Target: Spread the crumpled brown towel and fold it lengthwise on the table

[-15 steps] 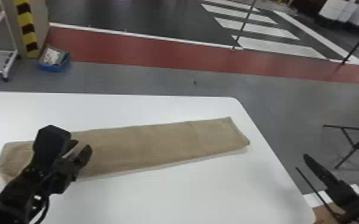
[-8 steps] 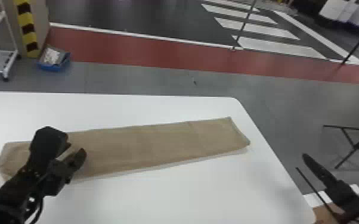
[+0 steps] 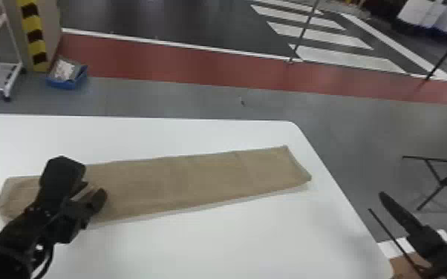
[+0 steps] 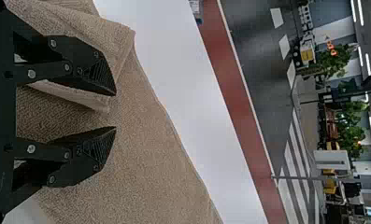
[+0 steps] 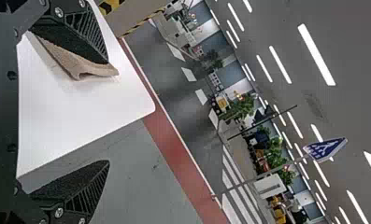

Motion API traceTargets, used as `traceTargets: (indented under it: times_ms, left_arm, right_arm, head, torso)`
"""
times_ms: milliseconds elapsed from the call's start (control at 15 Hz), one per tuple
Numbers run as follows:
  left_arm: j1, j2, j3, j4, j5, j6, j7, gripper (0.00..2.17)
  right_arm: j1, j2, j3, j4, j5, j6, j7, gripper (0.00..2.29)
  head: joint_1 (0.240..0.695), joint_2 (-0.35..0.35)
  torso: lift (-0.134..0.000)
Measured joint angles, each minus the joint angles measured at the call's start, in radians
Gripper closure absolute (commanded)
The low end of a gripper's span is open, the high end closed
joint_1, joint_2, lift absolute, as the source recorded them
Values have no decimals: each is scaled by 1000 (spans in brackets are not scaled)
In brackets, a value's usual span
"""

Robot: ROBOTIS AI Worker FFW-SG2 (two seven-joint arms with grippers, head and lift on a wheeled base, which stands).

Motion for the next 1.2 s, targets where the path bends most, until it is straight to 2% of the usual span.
traceTargets:
  times_ms: [267,467,533,1067,1200]
  left_arm:
    - [-3,2,2,3,-9,20,-2,782]
    - [-3,2,4,4,-8,26,4,1359]
    - [-2,2,5,3,-8,29,7,1447]
    - [-13,4,51,-31,1,29,48,1443]
    - [-41,14,72,-28,1,22,56,1443]
  right_arm:
    - [2,0,-6,-1,-4,3,2,134]
    - [6,1,-5,-4,-9,3,2,134]
    - [7,1,-5,-4,-9,3,2,134]
    - [15,3,-6,-9,-9,3,5,134]
    - [22,8,-3,-27,-4,7,4,134]
  head:
    - [695,-350]
    - [695,-350]
    - [695,-350]
    - [695,-350]
    - [695,-350]
  torso:
    - [-125]
    - [-125]
    - [-125]
    - [-125]
    - [-125]
